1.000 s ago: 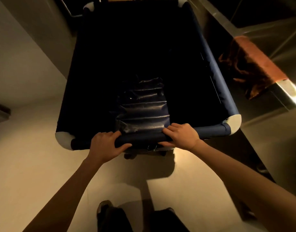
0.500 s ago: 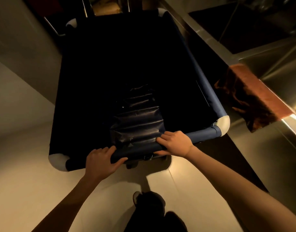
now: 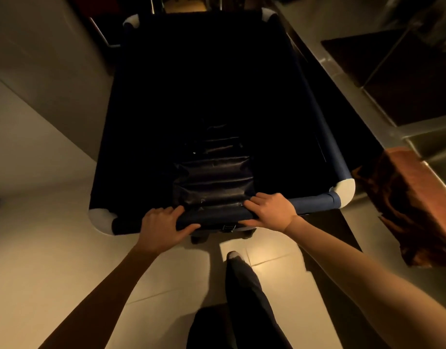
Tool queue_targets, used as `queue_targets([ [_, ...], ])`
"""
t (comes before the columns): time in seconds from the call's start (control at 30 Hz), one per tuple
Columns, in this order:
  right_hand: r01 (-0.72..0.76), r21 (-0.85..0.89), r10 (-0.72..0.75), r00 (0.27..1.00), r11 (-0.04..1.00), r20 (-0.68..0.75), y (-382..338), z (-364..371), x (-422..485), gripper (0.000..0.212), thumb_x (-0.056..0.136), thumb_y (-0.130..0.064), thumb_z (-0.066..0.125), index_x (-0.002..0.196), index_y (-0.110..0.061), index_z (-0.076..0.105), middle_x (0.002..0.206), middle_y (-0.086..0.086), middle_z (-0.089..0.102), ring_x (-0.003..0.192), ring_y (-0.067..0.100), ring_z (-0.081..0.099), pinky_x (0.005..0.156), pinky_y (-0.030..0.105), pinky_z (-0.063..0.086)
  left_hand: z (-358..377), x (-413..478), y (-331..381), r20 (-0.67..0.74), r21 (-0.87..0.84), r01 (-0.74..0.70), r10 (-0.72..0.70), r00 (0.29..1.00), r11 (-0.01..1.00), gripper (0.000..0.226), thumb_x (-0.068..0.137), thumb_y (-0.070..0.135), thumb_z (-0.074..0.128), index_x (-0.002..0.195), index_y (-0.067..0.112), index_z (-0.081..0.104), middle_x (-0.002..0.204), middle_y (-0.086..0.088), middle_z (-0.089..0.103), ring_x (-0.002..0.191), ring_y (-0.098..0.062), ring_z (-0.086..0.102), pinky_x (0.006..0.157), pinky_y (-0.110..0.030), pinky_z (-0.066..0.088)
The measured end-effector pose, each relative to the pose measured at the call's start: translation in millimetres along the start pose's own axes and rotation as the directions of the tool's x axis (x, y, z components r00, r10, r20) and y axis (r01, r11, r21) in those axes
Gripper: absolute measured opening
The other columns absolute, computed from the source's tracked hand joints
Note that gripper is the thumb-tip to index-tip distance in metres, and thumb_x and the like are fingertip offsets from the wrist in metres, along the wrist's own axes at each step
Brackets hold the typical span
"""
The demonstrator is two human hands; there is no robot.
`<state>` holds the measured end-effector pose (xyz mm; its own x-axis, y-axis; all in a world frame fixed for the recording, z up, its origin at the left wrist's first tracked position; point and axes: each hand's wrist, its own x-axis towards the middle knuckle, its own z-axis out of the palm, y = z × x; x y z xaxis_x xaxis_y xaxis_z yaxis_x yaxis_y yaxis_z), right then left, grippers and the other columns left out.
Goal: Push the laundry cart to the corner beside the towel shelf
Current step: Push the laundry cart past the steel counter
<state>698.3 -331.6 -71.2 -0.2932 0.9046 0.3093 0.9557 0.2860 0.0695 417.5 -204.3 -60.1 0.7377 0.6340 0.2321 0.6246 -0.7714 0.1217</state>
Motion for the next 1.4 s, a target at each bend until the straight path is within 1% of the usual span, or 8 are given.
queue_targets([
  [0.27, -0.045, 0.004, 0.045, 0.998, 0.999, 0.054, 50, 22, 51, 0.056, 0.086, -0.059, 0.03, 0.095, -0.015, 0.064, 0.077, 0.005, 0.069, 0.069, 0.022, 0.066, 0.047, 0.029, 0.053, 20, 68, -33, -0.06, 0.036, 0.005, -0.003, 0.998, 0.999, 0.081, 0.082, 0.078, 0.019, 0.082, 0.013, 0.069, 0.056, -0.005, 0.063, 0.046, -0.025, 0.061, 0.051, -0.027, 0.048],
  [0.4, -0.065, 0.052, 0.061, 0.996, 0.997, 0.066, 47, 26, 70, 0.057, 0.087, -0.06, 0.03, 0.097, -0.014, 0.063, 0.08, 0.004, 0.068, 0.071, 0.021, 0.065, 0.046, 0.03, 0.052, 24, 76, -57, -0.083, 0.068, -0.02, 0.026, 0.996, 0.997, 0.078, 0.083, 0.075, 0.028, 0.083, 0.01, 0.071, 0.056, -0.009, 0.063, 0.049, -0.027, 0.062, 0.053, -0.032, 0.051],
  [0.6, -0.115, -0.003, 0.115, 0.992, 0.993, 0.041, 23, 19, 69, 0.054, 0.087, -0.055, 0.031, 0.104, -0.015, 0.062, 0.086, 0.004, 0.068, 0.071, 0.02, 0.065, 0.048, 0.027, 0.051, 12, 68, -85, -0.053, 0.065, -0.065, 0.069, 0.996, 0.996, 0.086, 0.082, 0.078, 0.02, 0.089, 0.009, 0.07, 0.059, -0.012, 0.064, 0.051, -0.03, 0.063, 0.051, -0.034, 0.051],
  [0.77, -0.201, -0.084, 0.205, 0.978, 0.976, 0.046, -20, 14, 53, 0.054, 0.088, -0.058, 0.03, 0.102, -0.017, 0.061, 0.08, 0.004, 0.066, 0.063, 0.021, 0.064, 0.045, 0.027, 0.048, -1, 34, -94, -0.039, 0.048, -0.097, 0.099, 0.994, 0.994, 0.084, 0.08, 0.08, 0.02, 0.088, 0.011, 0.068, 0.058, -0.01, 0.063, 0.051, -0.029, 0.062, 0.05, -0.033, 0.05],
  [0.93, -0.208, -0.136, 0.211, 0.978, 0.969, 0.006, -81, 4, 39, 0.056, 0.086, -0.059, 0.028, 0.1, -0.018, 0.064, 0.077, 0.003, 0.068, 0.062, 0.02, 0.065, 0.043, 0.024, 0.046, -10, -20, -105, -0.024, 0.038, -0.131, 0.132, 0.991, 0.991, 0.085, 0.079, 0.081, 0.018, 0.089, 0.013, 0.068, 0.058, -0.009, 0.062, 0.051, -0.029, 0.062, 0.051, -0.031, 0.049],
  [1.1, -0.228, -0.134, 0.23, 0.973, 0.964, 0.003, -158, -1, 28, 0.049, 0.087, -0.059, 0.043, 0.101, -0.017, 0.064, 0.076, 0.004, 0.068, 0.062, 0.021, 0.066, 0.043, 0.023, 0.045, -27, -80, -128, -0.023, 0.022, -0.178, 0.178, 0.984, 0.984, 0.086, 0.079, 0.081, 0.018, 0.09, 0.011, 0.068, 0.06, -0.01, 0.063, 0.052, -0.03, 0.062, 0.052, -0.033, 0.05],
  [1.2, -0.245, -0.133, 0.248, 0.969, 0.96, 0.004, -200, -4, 22, 0.054, 0.088, -0.06, 0.031, 0.1, -0.018, 0.062, 0.074, 0.002, 0.067, 0.06, 0.02, 0.065, 0.041, 0.023, 0.047, -36, -115, -139, -0.027, 0.027, -0.184, 0.184, 0.983, 0.983, 0.09, 0.079, 0.082, 0.017, 0.091, 0.009, 0.069, 0.061, -0.011, 0.064, 0.053, -0.03, 0.063, 0.055, -0.034, 0.05],
  [1.4, -0.247, -0.069, 0.25, 0.968, 0.966, 0.027, -255, -19, -7, 0.044, 0.084, -0.056, 0.052, 0.101, -0.017, 0.061, 0.072, 0.003, 0.067, 0.057, 0.02, 0.064, 0.041, 0.026, 0.048, -45, -178, -130, -0.031, 0.032, -0.177, 0.178, 0.984, 0.984, 0.092, 0.079, 0.082, 0.017, 0.093, 0.008, 0.069, 0.062, -0.011, 0.064, 0.055, -0.031, 0.062, 0.058, -0.036, 0.051],
])
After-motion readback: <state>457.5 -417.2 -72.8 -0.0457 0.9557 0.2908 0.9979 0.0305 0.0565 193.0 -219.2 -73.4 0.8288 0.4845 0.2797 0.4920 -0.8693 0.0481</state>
